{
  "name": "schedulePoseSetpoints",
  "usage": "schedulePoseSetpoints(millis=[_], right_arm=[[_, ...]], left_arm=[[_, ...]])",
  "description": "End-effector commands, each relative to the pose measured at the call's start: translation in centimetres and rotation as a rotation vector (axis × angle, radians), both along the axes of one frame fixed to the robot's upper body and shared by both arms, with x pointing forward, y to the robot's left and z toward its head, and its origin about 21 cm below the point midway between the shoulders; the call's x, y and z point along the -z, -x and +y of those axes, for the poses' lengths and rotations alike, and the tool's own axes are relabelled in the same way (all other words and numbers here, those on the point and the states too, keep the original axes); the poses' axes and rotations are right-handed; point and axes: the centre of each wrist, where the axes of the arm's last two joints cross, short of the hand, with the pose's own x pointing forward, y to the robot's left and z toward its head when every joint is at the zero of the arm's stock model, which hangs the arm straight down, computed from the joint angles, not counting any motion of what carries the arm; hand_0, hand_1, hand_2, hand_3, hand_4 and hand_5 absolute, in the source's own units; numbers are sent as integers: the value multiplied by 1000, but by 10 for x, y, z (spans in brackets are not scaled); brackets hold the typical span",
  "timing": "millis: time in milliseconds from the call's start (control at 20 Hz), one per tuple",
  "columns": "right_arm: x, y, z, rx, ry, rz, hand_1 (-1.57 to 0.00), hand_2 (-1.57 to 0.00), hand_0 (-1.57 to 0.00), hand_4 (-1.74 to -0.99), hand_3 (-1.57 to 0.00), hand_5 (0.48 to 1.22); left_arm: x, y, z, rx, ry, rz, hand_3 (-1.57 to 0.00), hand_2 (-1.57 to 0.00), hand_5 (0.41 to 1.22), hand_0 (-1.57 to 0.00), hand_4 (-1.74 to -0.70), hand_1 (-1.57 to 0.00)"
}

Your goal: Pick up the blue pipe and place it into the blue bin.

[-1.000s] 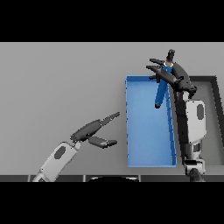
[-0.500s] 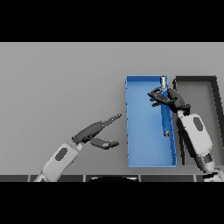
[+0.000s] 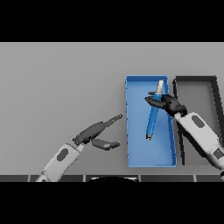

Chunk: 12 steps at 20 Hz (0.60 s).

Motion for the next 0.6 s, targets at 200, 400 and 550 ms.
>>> schedulePoseSetpoints(millis=[200, 400, 550], right_arm=[[0, 1, 5, -25, 53, 9, -60, -58, -79, -1196, -35, 838], [2, 2, 4, -17, 61, -4, -24, -23, -32, -1182, -14, 789], [-1, -1, 5, -30, 60, -21, -15, -14, -20, -1186, -8, 772]], left_arm=[[-6, -1, 1, -10, -2, 5, 1, 1, 471, 1, -830, 1], [-6, -1, 1, -9, -1, -1, 1, 1, 471, 1, -828, 1], [-2, 0, -2, -8, -17, -5, 1, 1, 472, 1, -826, 1]])
